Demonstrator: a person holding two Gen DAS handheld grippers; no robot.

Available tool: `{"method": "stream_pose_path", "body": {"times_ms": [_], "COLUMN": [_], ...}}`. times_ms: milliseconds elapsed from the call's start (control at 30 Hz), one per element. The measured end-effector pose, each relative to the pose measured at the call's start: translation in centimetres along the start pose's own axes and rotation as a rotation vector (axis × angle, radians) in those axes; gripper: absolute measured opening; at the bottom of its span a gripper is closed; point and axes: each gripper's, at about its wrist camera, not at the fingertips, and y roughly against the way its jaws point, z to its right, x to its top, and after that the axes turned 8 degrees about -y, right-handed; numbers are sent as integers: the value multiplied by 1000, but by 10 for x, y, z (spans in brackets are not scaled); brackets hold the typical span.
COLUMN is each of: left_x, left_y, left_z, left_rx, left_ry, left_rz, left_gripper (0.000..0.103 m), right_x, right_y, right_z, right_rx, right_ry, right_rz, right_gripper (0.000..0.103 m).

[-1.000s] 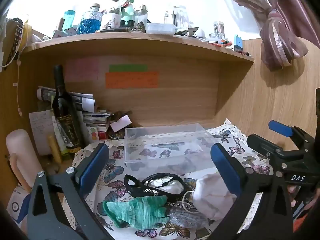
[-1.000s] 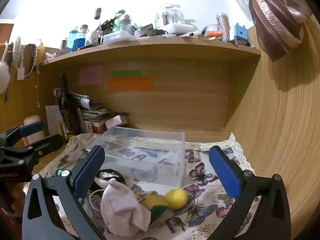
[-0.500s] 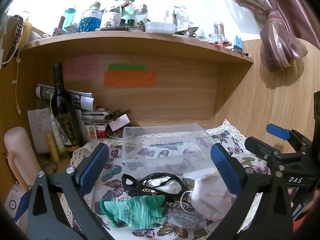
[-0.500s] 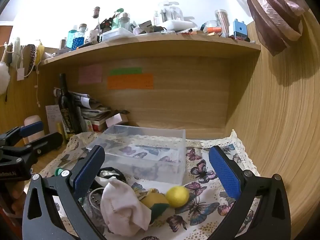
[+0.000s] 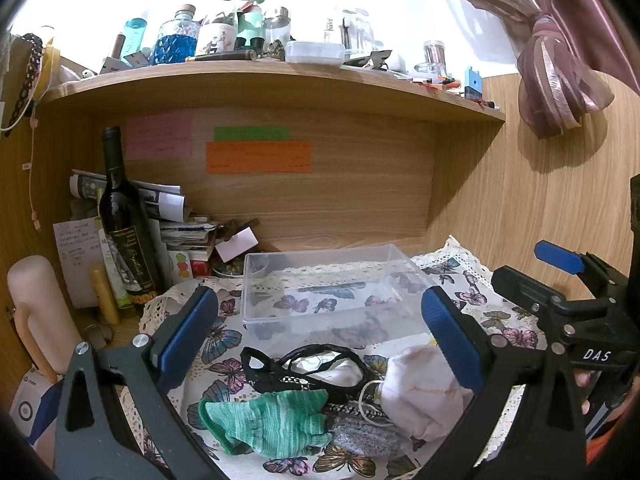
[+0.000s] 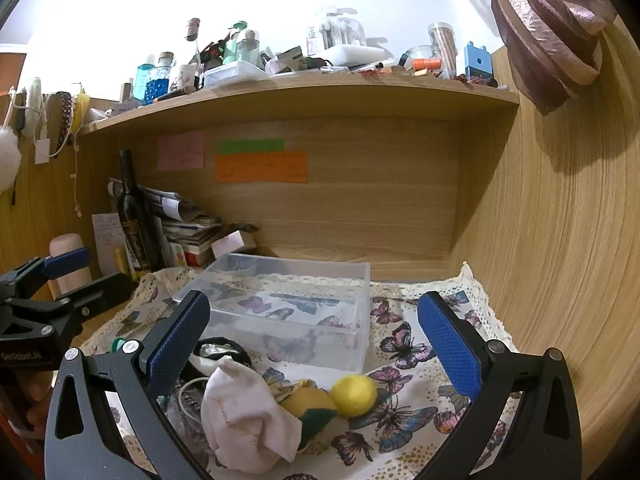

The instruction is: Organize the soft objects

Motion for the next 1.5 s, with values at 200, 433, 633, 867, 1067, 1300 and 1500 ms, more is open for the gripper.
{"method": "stream_pose_path", "body": {"times_ms": [200, 433, 633, 867, 1067, 1300, 1500], "left_x": [0, 0, 0, 1, 0, 1, 2], "left_y": [2, 2, 2, 2, 4, 5, 5], "left_z": [2, 2, 0, 1, 2, 4, 5], "left_rx": [-3, -1, -2, -4, -7, -7, -8], "left_ry": [-12, -10, 1, -9, -10, -14, -15], "left_rz": [7, 7, 7, 13, 23, 24, 29], "left_gripper": [103, 103, 103, 103, 103, 103, 103], "right_x": [1, 2, 2, 1, 1, 1, 1], "right_y": [0, 1, 2, 3, 4, 5, 6], "right_z": [-2, -4, -4, -3, -3, -2, -2], "right_rx": [11, 14, 20, 25, 25, 24, 25], "right_ry": [-9, -6, -15, -20, -21, -27, -30], "right_rz": [-5, 0, 0, 4, 6, 10, 10], "right_gripper": [103, 103, 103, 103, 103, 103, 103]}}
